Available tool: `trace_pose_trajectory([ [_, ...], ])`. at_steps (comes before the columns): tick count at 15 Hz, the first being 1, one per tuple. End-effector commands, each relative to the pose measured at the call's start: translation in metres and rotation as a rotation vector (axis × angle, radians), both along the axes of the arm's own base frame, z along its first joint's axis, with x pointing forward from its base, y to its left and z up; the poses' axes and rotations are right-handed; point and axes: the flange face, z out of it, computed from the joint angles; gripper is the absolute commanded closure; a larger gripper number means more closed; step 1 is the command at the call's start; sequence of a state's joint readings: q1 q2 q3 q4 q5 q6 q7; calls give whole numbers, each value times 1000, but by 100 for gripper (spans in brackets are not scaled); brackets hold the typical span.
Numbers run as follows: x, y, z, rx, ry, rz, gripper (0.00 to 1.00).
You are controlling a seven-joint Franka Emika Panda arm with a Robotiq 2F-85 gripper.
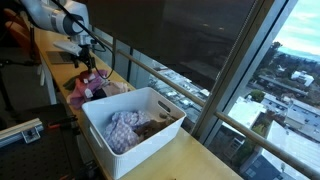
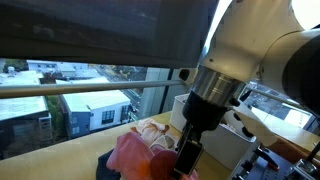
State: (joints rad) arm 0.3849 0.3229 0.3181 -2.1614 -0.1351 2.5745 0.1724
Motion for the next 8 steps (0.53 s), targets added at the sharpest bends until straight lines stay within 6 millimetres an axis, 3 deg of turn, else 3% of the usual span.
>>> trace_pose_trajectory([
  [1,17,18,-23,-1,3,15,5],
  [2,19,18,-31,-6,10,14,26],
  [4,20,15,-46,-18,28,9,32],
  [8,24,8,-56,-28,47,-10,62],
])
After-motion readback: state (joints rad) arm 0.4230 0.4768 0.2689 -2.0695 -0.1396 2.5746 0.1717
